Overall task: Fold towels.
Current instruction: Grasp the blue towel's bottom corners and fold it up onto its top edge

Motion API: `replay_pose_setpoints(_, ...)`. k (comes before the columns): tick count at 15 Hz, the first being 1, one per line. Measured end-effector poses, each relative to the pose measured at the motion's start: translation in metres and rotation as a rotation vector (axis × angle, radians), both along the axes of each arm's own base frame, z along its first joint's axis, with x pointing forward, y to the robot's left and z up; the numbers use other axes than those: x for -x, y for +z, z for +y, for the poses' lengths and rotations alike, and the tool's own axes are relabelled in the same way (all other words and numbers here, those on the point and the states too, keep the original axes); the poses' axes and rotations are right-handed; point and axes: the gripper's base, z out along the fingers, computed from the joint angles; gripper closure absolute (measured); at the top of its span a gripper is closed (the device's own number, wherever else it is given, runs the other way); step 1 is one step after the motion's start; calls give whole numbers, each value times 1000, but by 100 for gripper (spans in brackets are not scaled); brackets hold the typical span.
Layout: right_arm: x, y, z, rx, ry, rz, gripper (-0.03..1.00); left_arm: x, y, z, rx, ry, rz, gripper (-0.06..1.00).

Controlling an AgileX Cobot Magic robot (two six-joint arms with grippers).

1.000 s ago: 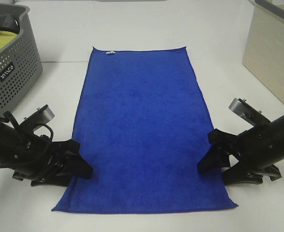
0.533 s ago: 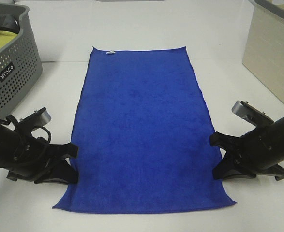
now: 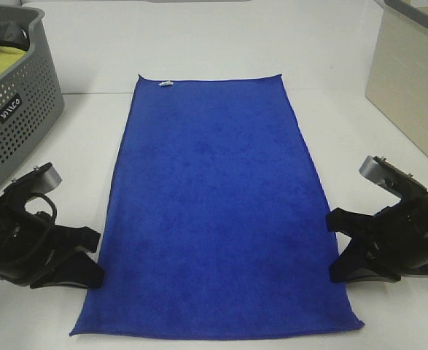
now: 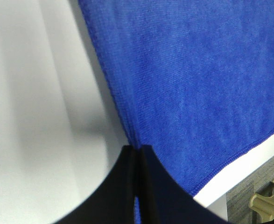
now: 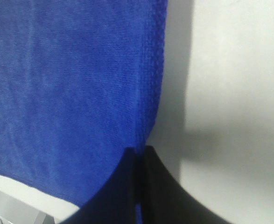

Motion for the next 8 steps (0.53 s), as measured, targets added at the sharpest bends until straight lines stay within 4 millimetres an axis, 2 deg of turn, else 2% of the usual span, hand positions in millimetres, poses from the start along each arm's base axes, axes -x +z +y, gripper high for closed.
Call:
replay_pose_setpoints(4, 32, 14, 0, -26, 13, -13, 97, 26, 7, 3, 27, -17, 22, 94)
replay_pose_setpoints(5, 49, 14, -2, -26, 13, -1, 97, 41, 8, 6, 31, -21, 38, 94)
replay_pose_setpoints(8, 61, 13, -2, -28, 13, 12, 97, 53, 10, 8, 35, -24, 43, 94)
